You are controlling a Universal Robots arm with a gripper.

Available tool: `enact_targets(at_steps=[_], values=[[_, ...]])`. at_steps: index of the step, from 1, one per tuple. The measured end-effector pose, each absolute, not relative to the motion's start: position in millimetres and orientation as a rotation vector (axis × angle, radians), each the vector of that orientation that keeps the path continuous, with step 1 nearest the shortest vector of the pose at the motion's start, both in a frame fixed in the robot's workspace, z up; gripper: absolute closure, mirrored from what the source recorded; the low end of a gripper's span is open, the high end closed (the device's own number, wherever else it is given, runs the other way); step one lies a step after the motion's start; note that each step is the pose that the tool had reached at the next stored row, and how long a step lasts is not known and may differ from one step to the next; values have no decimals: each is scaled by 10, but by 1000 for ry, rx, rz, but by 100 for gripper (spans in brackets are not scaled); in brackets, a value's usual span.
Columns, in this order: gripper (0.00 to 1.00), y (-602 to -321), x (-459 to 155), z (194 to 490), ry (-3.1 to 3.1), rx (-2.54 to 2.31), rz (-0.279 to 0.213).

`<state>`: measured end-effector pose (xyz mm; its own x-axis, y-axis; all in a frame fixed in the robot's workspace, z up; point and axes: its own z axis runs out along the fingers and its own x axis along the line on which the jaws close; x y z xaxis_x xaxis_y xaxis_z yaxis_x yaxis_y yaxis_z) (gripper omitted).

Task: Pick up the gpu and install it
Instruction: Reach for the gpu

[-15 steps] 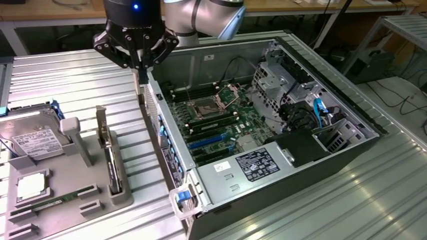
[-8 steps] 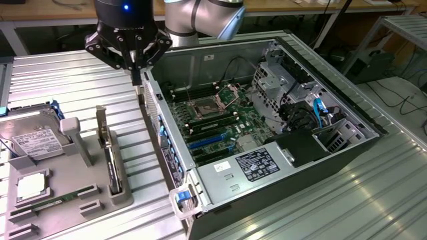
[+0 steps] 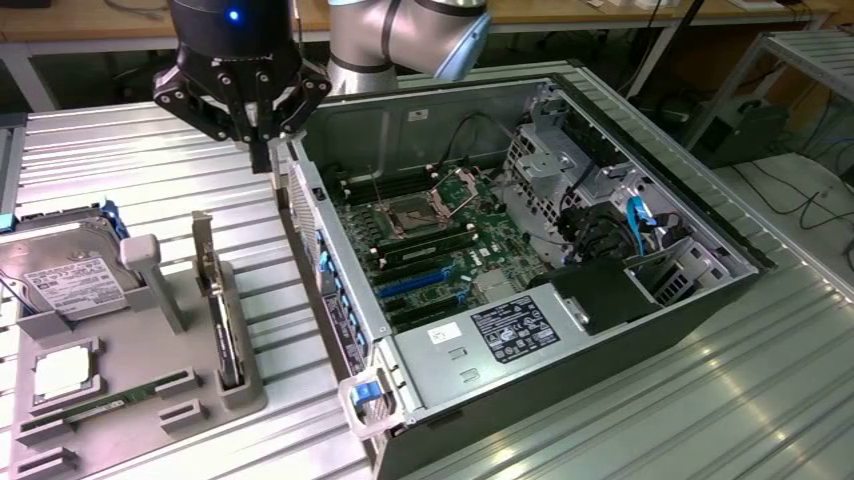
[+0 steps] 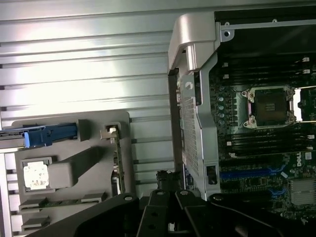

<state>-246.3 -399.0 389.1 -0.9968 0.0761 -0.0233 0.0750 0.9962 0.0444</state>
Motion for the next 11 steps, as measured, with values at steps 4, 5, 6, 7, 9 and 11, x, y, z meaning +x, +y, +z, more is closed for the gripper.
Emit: enact_targets(at_steps=[4,5,6,7,9,11], values=[[89,-3990,-2507,3891,3114,113,69],[89,-3990,-2514,3891,3114,110,69],[89,-3991,-2523,3891,3114,107,69],[89,-3992,-2531,3891,3114,105,69],[89,-3994,-2551,3890,3115,99,69],[89,-3997,-2571,3889,3115,94,70]])
